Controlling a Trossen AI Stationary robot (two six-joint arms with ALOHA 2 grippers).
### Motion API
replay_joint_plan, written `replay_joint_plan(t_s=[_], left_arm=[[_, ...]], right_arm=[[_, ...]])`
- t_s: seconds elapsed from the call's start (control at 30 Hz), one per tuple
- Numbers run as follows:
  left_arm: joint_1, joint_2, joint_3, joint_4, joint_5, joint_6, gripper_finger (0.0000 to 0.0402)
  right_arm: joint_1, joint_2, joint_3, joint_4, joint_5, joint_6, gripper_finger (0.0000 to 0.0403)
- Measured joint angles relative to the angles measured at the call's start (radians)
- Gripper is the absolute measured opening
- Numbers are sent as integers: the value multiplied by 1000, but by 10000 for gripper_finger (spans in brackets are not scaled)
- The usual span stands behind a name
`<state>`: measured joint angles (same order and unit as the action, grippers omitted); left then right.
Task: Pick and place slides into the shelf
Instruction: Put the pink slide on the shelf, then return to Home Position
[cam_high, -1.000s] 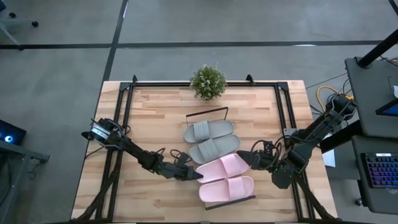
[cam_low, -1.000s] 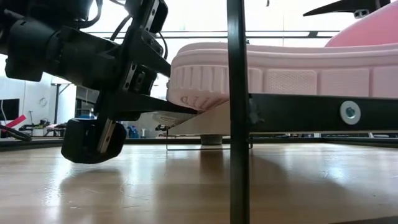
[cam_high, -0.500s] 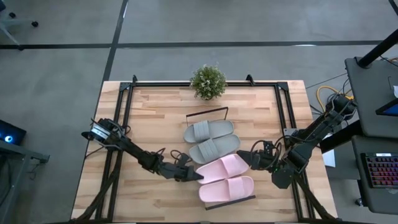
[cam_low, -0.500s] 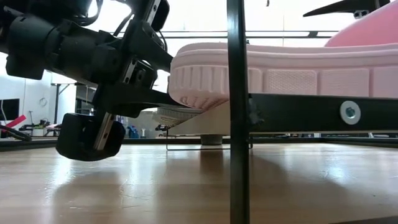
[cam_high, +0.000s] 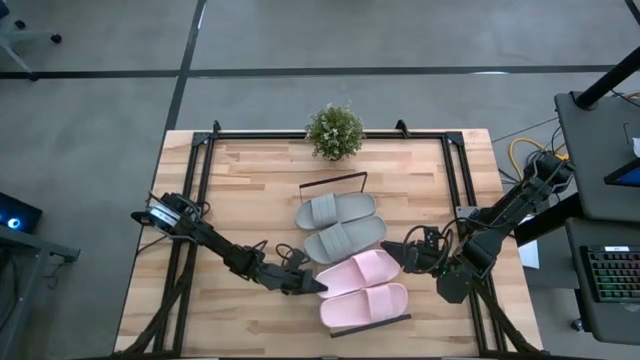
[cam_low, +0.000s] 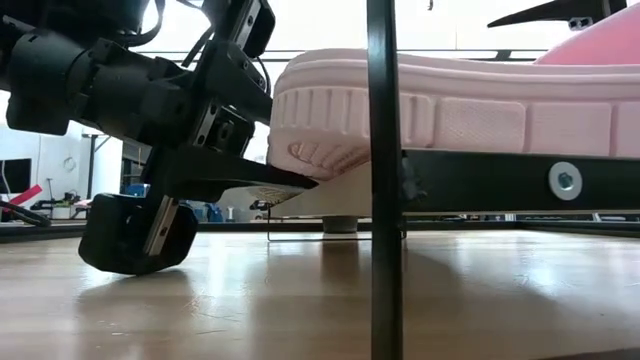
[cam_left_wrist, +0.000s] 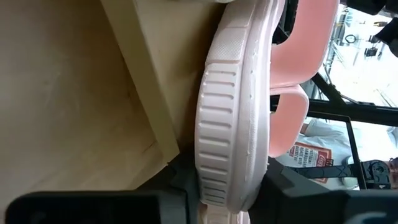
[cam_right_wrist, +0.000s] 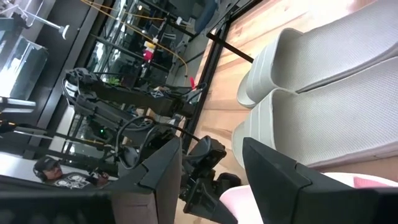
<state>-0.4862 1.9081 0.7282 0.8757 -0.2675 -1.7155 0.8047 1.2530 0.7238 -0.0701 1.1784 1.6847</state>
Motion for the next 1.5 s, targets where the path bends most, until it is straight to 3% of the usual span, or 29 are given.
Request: replay_joint_plan(t_s=[0.5, 0.83, 1.1, 1.5], left_arm=[[0, -3, 3, 28, 4, 24, 221], [2, -63, -4, 24, -27, 168, 228], [4, -69, -15, -6, -28, 119, 228], [6, -73, -15, -135, 59, 20, 228]], right_arm=[[0, 0, 0, 2, 1, -9, 162], [0, -10, 0, 31, 28, -44, 162], [0, -61, 0, 62, 28, -150, 162], [0, -124, 0, 111, 12, -280, 162]])
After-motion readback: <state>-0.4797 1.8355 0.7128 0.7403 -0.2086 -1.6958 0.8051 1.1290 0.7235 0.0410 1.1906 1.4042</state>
